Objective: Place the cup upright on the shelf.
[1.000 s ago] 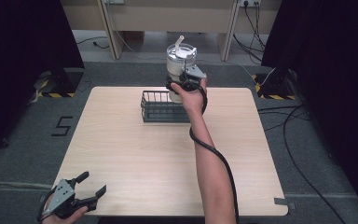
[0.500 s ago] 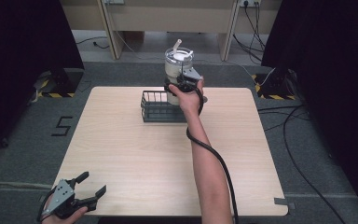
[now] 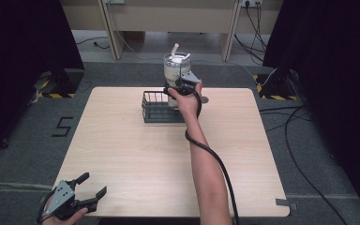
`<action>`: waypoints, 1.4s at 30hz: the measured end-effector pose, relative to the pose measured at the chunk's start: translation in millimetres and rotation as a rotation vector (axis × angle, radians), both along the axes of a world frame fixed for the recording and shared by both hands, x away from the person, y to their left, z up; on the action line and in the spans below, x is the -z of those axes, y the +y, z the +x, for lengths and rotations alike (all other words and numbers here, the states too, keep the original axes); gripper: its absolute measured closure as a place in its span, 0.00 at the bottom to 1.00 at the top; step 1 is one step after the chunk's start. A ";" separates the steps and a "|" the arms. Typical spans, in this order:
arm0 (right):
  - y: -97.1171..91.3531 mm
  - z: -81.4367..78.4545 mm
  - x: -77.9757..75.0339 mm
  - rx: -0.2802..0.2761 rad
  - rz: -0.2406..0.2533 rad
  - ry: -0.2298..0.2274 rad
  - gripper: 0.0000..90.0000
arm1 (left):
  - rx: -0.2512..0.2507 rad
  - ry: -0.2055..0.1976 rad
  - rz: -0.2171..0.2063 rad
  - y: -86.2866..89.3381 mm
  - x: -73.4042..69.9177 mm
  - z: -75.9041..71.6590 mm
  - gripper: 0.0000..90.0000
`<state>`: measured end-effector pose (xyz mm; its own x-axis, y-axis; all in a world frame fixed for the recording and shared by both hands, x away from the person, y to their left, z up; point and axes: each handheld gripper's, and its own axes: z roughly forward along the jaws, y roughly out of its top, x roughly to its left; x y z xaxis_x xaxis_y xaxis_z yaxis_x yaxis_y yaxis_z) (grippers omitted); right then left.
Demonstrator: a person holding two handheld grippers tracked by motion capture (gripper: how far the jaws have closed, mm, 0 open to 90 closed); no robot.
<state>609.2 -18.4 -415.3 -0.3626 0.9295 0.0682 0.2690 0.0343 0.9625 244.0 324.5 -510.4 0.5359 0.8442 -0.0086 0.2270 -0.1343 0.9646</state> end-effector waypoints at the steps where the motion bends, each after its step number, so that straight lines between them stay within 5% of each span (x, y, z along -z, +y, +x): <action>1: 0.0 0.0 0.0 0.000 0.000 0.000 0.11 | 0.000 0.000 0.000 -0.1 0.0 0.0 0.16; 17: 2.3 1.6 16.9 0.013 -0.016 -0.005 0.11 | 0.004 0.000 -0.003 -0.8 0.0 -0.2 0.16; 42: 2.1 -17.5 18.6 -0.003 -0.023 -0.028 0.05 | 0.009 0.001 0.003 -2.1 0.2 -0.2 0.16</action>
<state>591.7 -16.3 -433.9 -0.3672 0.9294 0.0367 0.2419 0.0573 0.9686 243.7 322.5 -510.5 0.5438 0.8392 -0.0070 0.2269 -0.1390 0.9639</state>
